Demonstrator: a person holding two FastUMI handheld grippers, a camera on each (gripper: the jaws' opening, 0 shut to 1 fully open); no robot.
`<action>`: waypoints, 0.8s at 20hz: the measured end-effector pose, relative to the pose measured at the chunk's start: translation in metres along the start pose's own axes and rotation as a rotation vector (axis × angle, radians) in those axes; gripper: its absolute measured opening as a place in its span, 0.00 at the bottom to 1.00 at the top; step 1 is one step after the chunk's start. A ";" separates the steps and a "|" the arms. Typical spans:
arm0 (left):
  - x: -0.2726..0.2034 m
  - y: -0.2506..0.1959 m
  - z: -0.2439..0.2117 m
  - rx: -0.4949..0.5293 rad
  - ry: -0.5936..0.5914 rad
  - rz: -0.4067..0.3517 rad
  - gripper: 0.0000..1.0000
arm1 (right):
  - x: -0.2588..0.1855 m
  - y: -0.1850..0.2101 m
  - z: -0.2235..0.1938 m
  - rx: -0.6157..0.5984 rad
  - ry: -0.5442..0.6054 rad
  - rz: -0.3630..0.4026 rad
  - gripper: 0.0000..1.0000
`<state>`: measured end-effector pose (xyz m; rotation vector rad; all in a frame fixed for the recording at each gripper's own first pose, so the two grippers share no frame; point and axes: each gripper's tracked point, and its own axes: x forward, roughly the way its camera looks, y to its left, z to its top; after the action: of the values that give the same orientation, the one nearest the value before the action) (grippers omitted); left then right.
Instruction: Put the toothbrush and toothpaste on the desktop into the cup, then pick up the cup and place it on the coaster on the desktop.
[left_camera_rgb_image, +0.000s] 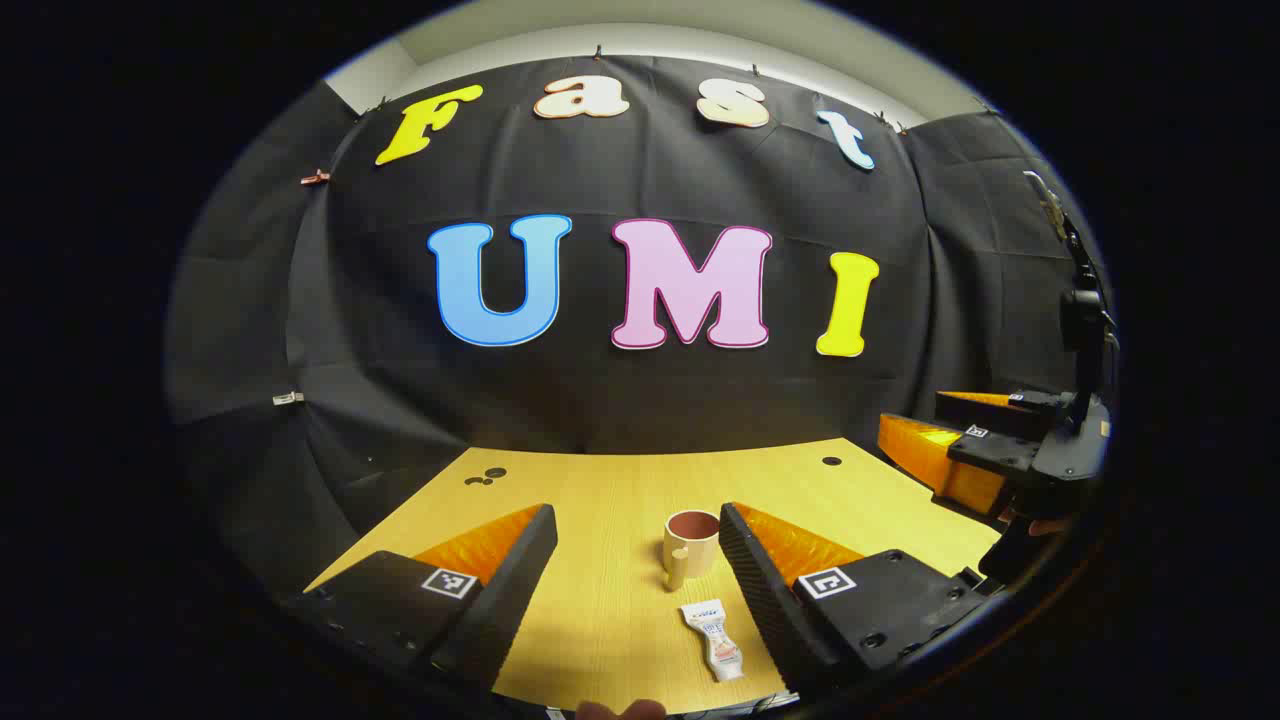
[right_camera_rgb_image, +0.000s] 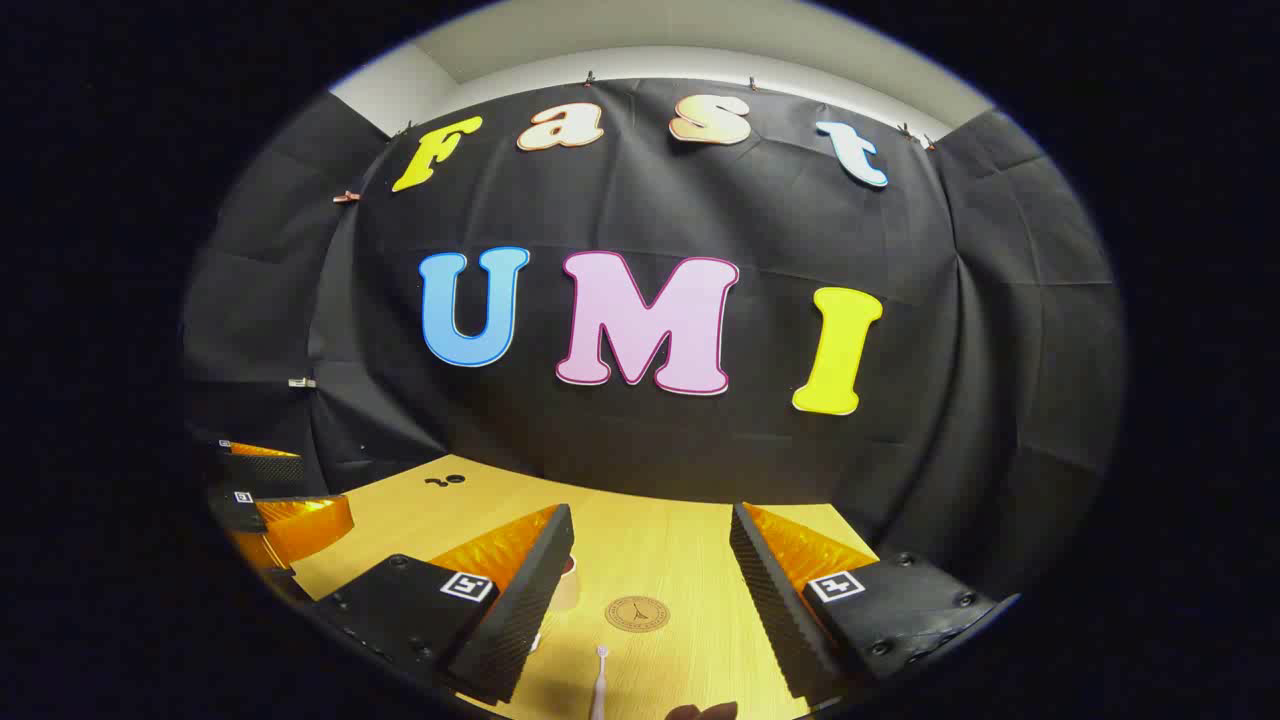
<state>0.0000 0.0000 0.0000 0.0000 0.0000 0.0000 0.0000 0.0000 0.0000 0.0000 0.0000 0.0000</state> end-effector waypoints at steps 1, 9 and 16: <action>0.000 -0.001 0.000 0.000 0.002 0.000 1.00 | -0.001 -0.002 -0.001 0.001 0.001 -0.004 0.97; 0.002 0.002 -0.001 0.004 -0.003 0.013 1.00 | -0.004 -0.016 -0.004 0.010 0.003 -0.037 0.97; 0.010 0.009 -0.028 -0.007 0.061 0.012 1.00 | -0.008 -0.025 -0.014 0.011 0.013 -0.031 0.97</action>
<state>0.0103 0.0090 -0.0280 -0.0070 0.0612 0.0125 -0.0084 -0.0248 -0.0139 0.0107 0.0134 -0.0311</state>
